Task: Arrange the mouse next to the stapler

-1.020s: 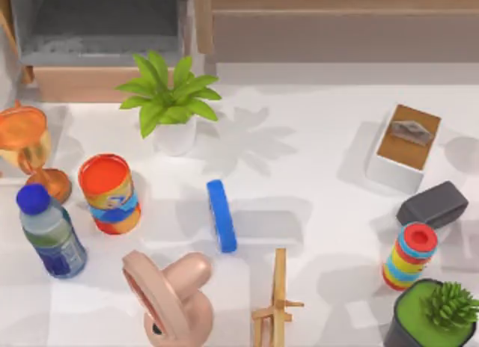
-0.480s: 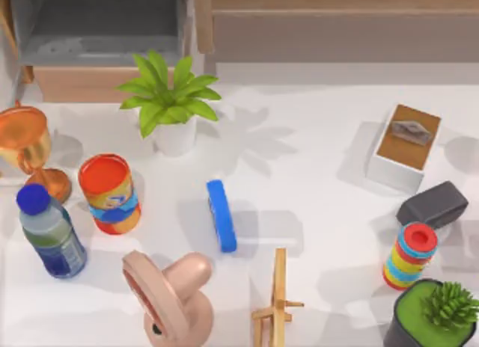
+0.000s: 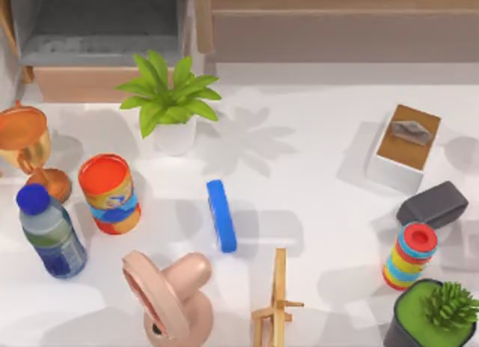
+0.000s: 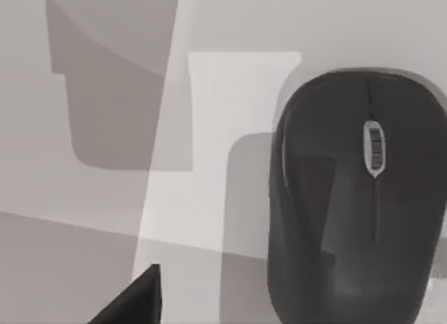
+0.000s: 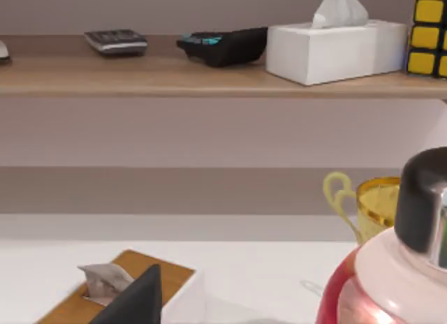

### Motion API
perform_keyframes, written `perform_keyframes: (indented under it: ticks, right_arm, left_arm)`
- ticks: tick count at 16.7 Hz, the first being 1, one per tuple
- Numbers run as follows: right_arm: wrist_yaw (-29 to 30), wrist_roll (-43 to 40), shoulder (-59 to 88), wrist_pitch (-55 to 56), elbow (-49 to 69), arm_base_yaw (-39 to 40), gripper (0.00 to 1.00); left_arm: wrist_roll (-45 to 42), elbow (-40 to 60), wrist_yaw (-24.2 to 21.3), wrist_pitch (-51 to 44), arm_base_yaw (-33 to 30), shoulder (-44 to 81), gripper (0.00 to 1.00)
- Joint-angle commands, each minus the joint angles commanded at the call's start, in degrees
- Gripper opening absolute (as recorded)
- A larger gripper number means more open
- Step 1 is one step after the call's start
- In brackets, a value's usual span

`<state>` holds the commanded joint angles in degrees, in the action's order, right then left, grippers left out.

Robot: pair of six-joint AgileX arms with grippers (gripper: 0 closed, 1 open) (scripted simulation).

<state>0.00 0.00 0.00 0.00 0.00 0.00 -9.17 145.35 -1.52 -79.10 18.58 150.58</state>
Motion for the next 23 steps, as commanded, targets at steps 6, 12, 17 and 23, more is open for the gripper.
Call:
perform_keyframes:
  ticks: [6, 12, 17, 23]
  right_arm:
    - [0.0, 0.0, 0.0, 0.0, 0.0, 0.0, 1.00]
    - [0.0, 0.0, 0.0, 0.0, 0.0, 0.0, 1.00]
    - [0.0, 0.0, 0.0, 0.0, 0.0, 0.0, 1.00]
    - [0.0, 0.0, 0.0, 0.0, 0.0, 0.0, 1.00]
  left_arm:
    - [-0.2, -1.1, 0.0, 1.0, 0.3, 0.0, 1.00]
    - [0.0, -6.4, 0.0, 6.6, 0.0, 0.1, 1.00]
    - [0.0, -6.5, 0.0, 6.7, 0.0, 0.1, 0.85]
    - [0.0, -6.5, 0.0, 6.7, 0.0, 0.1, 0.40]
